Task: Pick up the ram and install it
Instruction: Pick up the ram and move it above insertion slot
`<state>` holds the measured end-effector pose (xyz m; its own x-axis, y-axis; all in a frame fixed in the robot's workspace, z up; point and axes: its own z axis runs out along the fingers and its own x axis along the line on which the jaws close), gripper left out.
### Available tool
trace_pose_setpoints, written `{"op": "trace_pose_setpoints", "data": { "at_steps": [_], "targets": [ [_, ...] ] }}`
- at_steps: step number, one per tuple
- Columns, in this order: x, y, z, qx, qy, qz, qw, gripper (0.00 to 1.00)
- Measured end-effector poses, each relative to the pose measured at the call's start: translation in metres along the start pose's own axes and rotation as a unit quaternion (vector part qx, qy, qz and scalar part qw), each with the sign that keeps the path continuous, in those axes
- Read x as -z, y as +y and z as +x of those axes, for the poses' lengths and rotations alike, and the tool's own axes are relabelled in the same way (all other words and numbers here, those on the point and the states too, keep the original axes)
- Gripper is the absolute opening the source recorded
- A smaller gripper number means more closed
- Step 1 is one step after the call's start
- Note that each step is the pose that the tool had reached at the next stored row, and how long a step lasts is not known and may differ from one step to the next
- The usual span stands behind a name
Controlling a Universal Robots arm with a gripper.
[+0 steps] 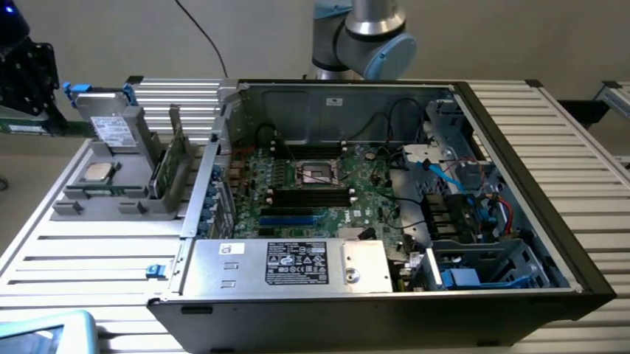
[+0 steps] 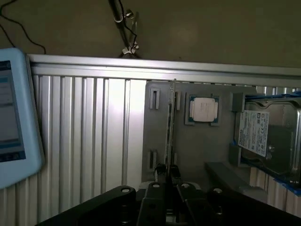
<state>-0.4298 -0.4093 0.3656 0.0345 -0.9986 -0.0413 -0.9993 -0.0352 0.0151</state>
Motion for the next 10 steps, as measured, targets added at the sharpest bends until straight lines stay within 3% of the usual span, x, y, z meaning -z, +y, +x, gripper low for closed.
{"op": "trace_pose_setpoints", "data": {
  "at_steps": [4,10],
  "targets": [
    [0.0180,-0.0036,0.000,0.002,-0.0007,-0.0001,1.0000,0.15],
    [0.0450,-0.0182,0.005,0.003,-0.0097,0.0003,0.9999,0.15]
  ]
}}
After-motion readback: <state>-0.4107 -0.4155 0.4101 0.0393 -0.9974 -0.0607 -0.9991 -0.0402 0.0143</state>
